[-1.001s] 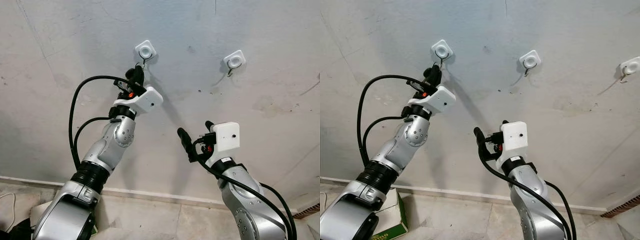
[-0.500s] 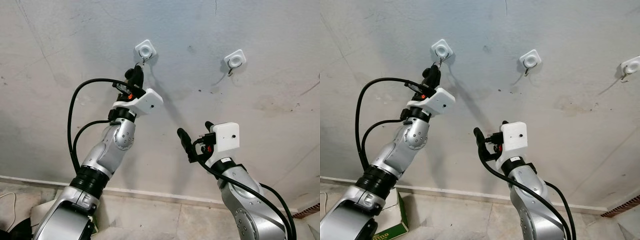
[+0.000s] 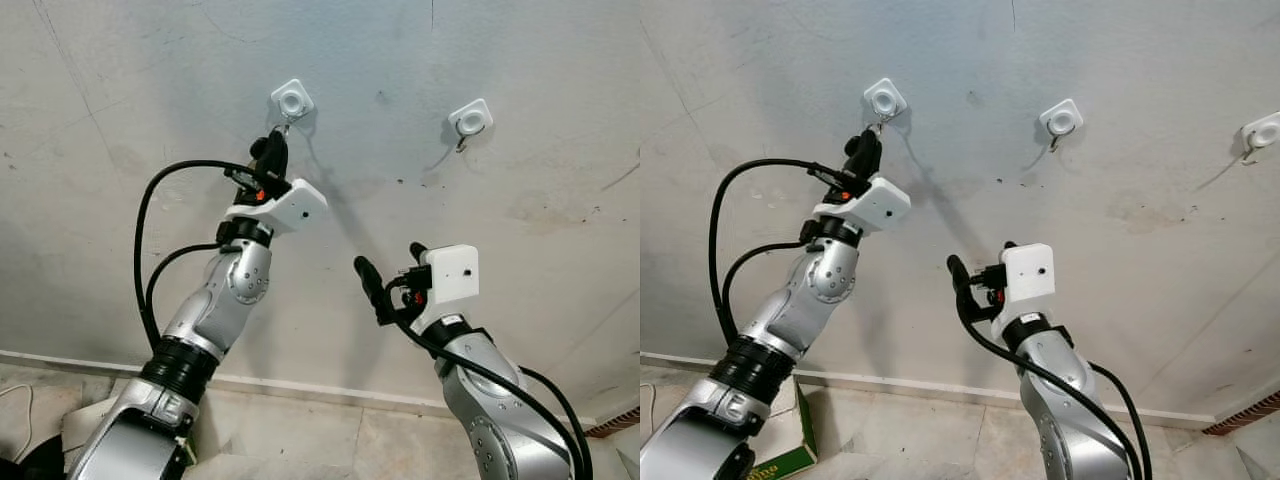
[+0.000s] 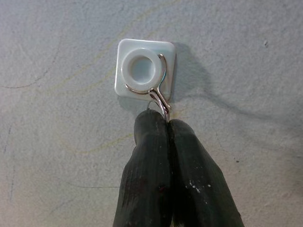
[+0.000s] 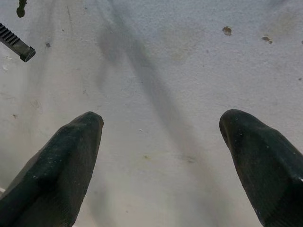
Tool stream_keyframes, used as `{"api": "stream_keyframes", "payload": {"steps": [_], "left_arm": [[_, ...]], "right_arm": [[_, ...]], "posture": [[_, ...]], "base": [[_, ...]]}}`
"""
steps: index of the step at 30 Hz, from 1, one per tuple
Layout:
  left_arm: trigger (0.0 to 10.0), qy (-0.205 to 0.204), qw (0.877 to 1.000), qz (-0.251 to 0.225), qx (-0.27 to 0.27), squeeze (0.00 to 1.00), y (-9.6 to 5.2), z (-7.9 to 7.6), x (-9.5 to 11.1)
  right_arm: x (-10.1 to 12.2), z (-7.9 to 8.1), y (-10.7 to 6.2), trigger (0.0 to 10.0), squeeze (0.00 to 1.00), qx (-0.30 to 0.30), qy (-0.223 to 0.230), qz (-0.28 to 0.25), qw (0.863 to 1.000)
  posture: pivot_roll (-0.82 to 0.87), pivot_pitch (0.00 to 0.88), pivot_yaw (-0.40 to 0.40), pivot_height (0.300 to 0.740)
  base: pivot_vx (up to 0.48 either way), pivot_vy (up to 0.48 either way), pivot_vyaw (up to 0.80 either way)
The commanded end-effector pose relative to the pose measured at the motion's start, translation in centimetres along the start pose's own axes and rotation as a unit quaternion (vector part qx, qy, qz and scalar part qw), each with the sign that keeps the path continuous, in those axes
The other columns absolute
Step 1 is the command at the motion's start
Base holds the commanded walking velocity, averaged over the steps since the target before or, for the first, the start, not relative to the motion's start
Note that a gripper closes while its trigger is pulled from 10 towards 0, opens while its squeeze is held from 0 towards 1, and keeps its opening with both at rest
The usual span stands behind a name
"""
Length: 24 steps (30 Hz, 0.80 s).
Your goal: Hang keys on a hook
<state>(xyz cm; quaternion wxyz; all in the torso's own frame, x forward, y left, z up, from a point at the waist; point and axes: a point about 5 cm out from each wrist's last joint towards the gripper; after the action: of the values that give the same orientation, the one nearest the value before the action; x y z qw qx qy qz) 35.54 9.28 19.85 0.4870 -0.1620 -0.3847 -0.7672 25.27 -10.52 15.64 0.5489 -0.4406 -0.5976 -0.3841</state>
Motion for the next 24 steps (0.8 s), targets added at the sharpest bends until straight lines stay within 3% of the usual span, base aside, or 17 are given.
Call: {"api": "stream_keyframes", "payload": {"steps": [1,20,24], "left_arm": [[10.0,0.002,0.999,-0.047,0.022,0.00,1.6,1.2,2.1],[10.0,-0.016,1.000,-0.003,-0.013,0.00,0.7,-0.2,0.6],[10.0,-0.006,1.000,-0.014,0.004,0.00,0.8,0.4,0.7]], "right_arm": [[0.5,0.1,-0.1,10.0,0.00,-0.001,-0.004,-0.010,1.000],[0.3,0.2,0.0,10.0,0.00,0.003,-0.004,-0.008,1.000],[0.3,0.2,0.0,10.0,0.00,0.004,-0.004,-0.008,1.000]], "posture": [[-0.02,0.023,0.009,0.740],[-0.01,0.013,0.004,0.740],[-0.01,0.006,-0.001,0.740]], "base": [[0.000,0.000,0.00],[0.000,0.000,0.00],[0.000,0.000,0.00]]}}
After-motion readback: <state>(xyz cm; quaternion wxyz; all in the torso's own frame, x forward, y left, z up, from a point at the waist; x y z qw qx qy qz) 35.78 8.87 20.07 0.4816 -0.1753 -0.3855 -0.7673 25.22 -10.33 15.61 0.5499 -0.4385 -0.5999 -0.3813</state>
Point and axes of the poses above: a point about 5 cm out from each wrist's last joint towards the gripper, its own y axis pointing out of the wrist towards the gripper, its own x axis along the axis of the wrist's last joint, z = x × y, and after that the axes turned 9 degrees about -y, right-handed
